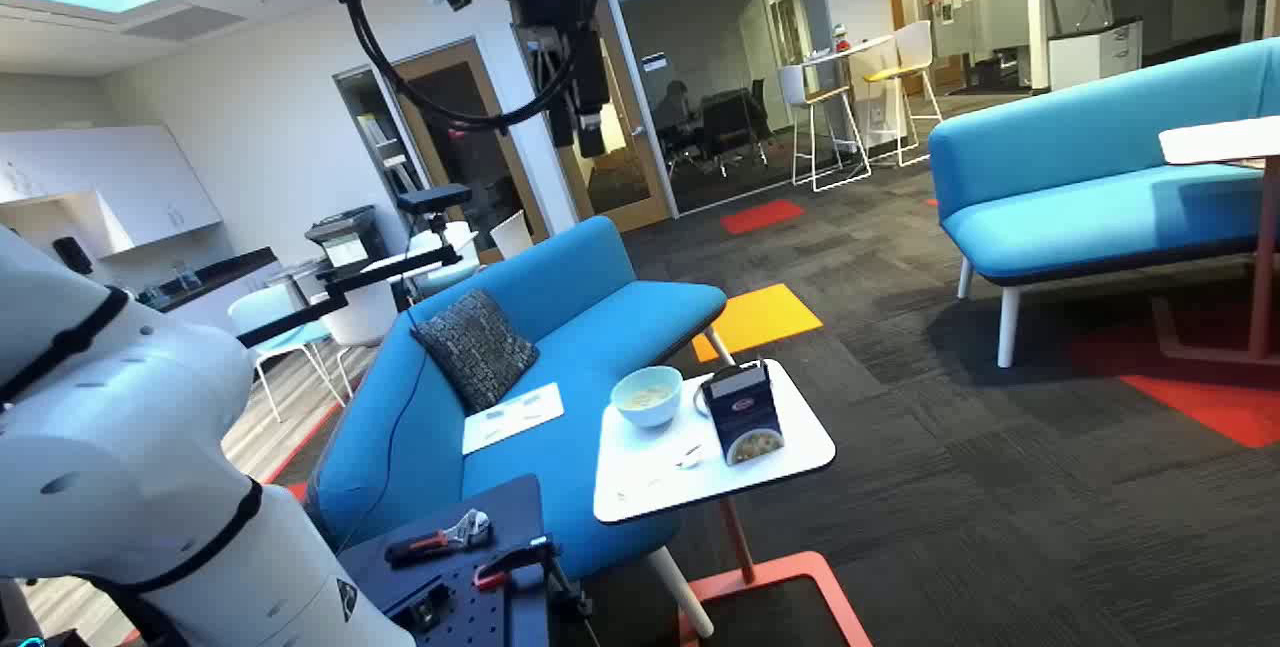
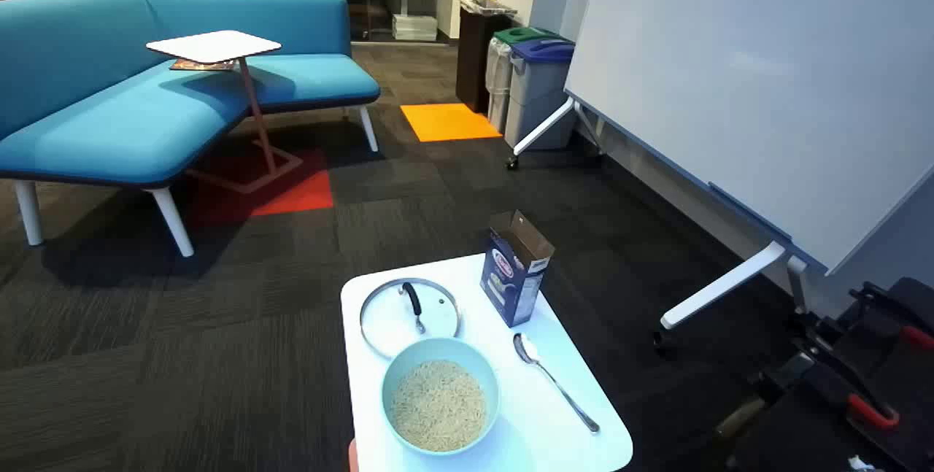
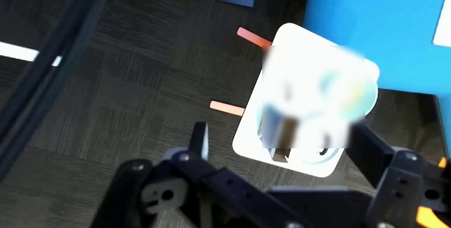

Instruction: Use the spoon to scoop the objects in the bowl and put it on the table

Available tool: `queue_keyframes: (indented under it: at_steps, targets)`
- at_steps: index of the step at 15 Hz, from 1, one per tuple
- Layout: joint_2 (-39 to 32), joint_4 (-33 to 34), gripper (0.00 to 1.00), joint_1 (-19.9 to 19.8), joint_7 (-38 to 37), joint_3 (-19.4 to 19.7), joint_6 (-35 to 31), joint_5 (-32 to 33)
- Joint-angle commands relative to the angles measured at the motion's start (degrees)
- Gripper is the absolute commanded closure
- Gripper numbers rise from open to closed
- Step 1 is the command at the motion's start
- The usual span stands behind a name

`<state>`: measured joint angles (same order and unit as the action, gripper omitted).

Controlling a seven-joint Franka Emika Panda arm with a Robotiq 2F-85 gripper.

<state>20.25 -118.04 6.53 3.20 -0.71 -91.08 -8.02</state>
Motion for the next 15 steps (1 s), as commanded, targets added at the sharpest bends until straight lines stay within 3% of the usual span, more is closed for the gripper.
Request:
queue_keyframes:
  at_steps: [1, 11, 15]
  targets:
    - [-0.05, 0.13, 0.00, -0.95, 0.23, -0.80, 0.15, -0.24]
    - [-0.05, 0.13, 0.00, -0.95, 0.23, -0.80, 0.14, -0.24]
    - [-4.77, -0.31, 0.00, 0.68, -2.67, -4.20, -6.44, -1.43]
